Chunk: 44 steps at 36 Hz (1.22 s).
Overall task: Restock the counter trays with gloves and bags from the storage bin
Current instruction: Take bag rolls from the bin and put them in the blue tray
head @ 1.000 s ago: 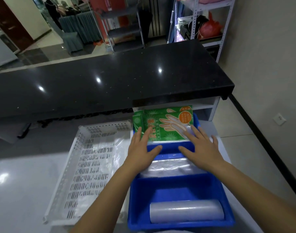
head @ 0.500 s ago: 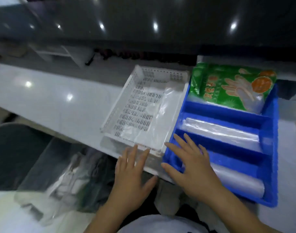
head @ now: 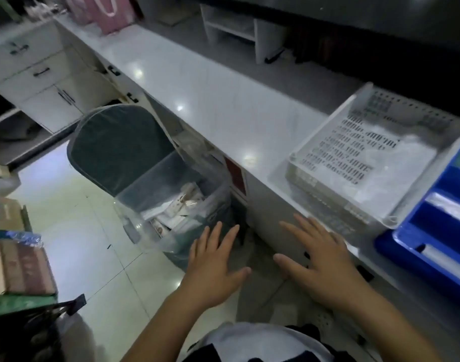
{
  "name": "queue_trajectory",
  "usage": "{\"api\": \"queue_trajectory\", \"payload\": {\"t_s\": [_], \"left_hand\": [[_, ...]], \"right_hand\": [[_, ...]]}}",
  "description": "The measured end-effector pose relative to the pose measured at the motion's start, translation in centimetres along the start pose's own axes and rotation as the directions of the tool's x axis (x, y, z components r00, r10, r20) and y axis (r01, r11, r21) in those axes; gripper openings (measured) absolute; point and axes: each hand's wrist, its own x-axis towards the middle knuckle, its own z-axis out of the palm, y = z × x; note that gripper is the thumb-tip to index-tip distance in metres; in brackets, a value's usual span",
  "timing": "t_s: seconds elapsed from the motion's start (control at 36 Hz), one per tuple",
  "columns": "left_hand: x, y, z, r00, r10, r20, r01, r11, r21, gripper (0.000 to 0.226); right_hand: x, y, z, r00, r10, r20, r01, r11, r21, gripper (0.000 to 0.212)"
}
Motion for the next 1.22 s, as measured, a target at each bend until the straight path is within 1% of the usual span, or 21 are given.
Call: {"api": "queue_trajectory", "payload": {"t_s": [0.06,0.14,0.22,0.31,0.39,0.53,0.58,0.64,0.69,0.75,0.92,0.97,1.06,1.11,1.17,1.22], "left_hand": [[-0.7,-3.0,-0.5,1.0,0.006,-0.007,-0.006,1.0,-0.019,0.087],[-2.1,-7.9,-0.5,1.0,-0.015,-0.008,0.015,0.998,-0.069,0.088],[-3.6,-13.0,0.7,0.997,-0.069,0.034,0.072,0.994,-0.079,0.088],[-5.0,-17.5,1.8,0.98,-0.139,0.145,0.148,0.987,-0.056,0.09],[-5.8,-20.7,1.8,0.955,-0.19,0.229,0.21,0.975,-0.068,0.091],[-4.7,-24.5,1.6,0.953,-0.204,0.226,0.245,0.955,-0.169,0.089],[-3.6,-25.8,1.6,0.947,-0.209,0.242,0.257,0.948,-0.186,0.089],[-2.6,-27.0,1.4,0.937,-0.223,0.271,0.278,0.942,-0.186,0.088],[-1.6,-28.6,1.1,0.921,-0.251,0.297,0.316,0.929,-0.195,0.088],[-0.4,-30.1,0.6,0.904,-0.283,0.321,0.357,0.912,-0.202,0.09],[3.0,-35.3,-4.0,0.846,-0.381,0.372,0.453,0.882,-0.129,0.086],[5.0,-36.5,-5.9,0.847,-0.394,0.356,0.463,0.877,-0.13,0.085],[8.7,-37.9,-8.4,0.851,-0.403,0.337,0.461,0.88,-0.112,0.084],[11.2,-38.3,-9.8,0.859,-0.409,0.309,0.466,0.873,-0.141,0.083],[13.7,-38.0,-11.0,0.89,-0.376,0.257,0.433,0.875,-0.218,0.081],[16.0,-37.3,-11.4,0.934,-0.293,0.206,0.343,0.897,-0.279,0.077]], "right_hand": [[0.3,-2.7,2.9,0.998,0.05,0.041,-0.051,0.999,0.018,0.07],[0.8,-6.7,7.8,0.986,0.105,0.127,-0.103,0.994,-0.023,0.07],[1.4,-9.9,12.2,0.965,0.102,0.243,-0.073,0.99,-0.124,0.069],[2.4,-12.6,14.3,0.947,0.08,0.31,-0.019,0.981,-0.194,0.069],[3.9,-14.8,14.5,0.951,0.073,0.301,-0.026,0.987,-0.157,0.069],[7.3,-16.3,15.0,0.971,0.067,0.23,-0.022,0.981,-0.192,0.072],[9.3,-16.4,15.6,0.961,0.105,0.257,-0.047,0.974,-0.222,0.073],[11.7,-16.6,16.2,0.939,0.146,0.313,-0.072,0.969,-0.238,0.074],[14.6,-16.9,16.8,0.915,0.163,0.369,-0.076,0.968,-0.24,0.075],[18.2,-17.2,17.2,0.908,0.162,0.385,-0.077,0.971,-0.227,0.075],[29.8,-18.3,18.8,0.943,0.161,0.292,-0.092,0.967,-0.239,0.071],[32.9,-18.1,20.2,0.938,0.161,0.306,-0.094,0.971,-0.221,0.07],[36.2,-17.5,22.4,0.904,0.141,0.404,-0.038,0.967,-0.253,0.07],[36.9,-17.3,23.7,0.882,0.162,0.442,-0.042,0.962,-0.268,0.07],[36.8,-17.2,25.0,0.876,0.193,0.441,-0.064,0.955,-0.289,0.067],[36.1,-17.0,26.6,0.882,0.198,0.427,-0.06,0.947,-0.315,0.067]]}}
